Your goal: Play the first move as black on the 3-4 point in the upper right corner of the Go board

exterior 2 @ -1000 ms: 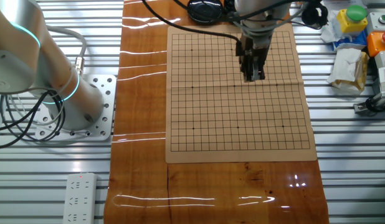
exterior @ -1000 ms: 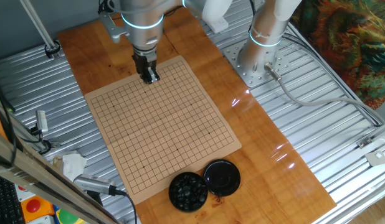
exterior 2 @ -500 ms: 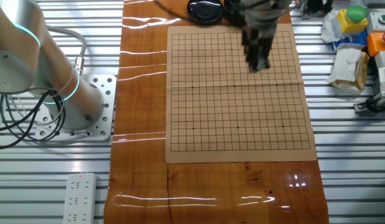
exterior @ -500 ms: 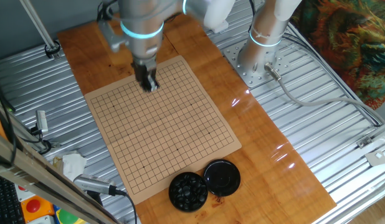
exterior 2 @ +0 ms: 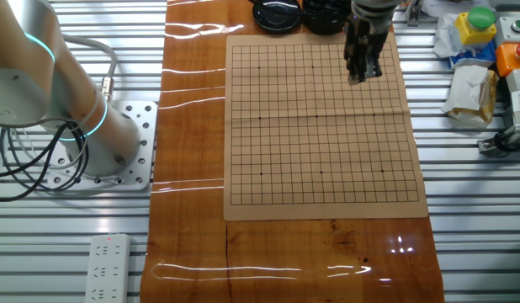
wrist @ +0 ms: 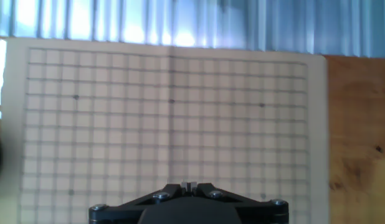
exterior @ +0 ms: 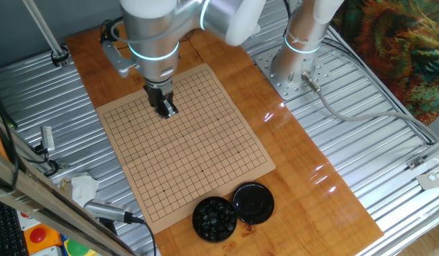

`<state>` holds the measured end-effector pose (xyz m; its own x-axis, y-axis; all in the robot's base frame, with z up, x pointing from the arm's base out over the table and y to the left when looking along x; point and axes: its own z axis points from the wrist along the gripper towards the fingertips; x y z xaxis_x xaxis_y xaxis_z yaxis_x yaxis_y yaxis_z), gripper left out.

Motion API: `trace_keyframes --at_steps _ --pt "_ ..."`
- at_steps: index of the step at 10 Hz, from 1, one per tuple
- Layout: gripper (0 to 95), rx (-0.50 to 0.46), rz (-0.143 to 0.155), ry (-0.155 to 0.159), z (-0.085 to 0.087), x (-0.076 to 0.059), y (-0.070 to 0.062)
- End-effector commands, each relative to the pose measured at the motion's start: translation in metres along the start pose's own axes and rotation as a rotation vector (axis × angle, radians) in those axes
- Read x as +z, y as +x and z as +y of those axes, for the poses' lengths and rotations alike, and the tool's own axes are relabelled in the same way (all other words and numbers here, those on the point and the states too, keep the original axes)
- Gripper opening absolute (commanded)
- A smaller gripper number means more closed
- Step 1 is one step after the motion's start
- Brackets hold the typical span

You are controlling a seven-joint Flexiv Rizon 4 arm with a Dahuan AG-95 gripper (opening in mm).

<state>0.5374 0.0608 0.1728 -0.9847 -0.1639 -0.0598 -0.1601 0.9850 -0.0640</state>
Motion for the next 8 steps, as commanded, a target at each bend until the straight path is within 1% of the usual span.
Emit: trace_keyframes --at_steps 1,2,3,5,7,8 --pt "0.0 -0.008 0.008 -0.005 0.0003 0.0007 -0.0024" --pt "0.0 0.001 0.009 -0.015 0.0003 0.0007 -0.0024" --pt "0.0 0.012 0.015 -0.019 0.0002 0.0014 -0.0025" --pt "0.0 0.026 0.033 -0.037 0.0002 0.0028 -0.0026" --pt "0.0 0.081 0.034 -0.033 0.0002 0.0029 -0.0026" --pt "0.0 0.091 0.030 -0.031 0.0002 0.0029 -0.0026"
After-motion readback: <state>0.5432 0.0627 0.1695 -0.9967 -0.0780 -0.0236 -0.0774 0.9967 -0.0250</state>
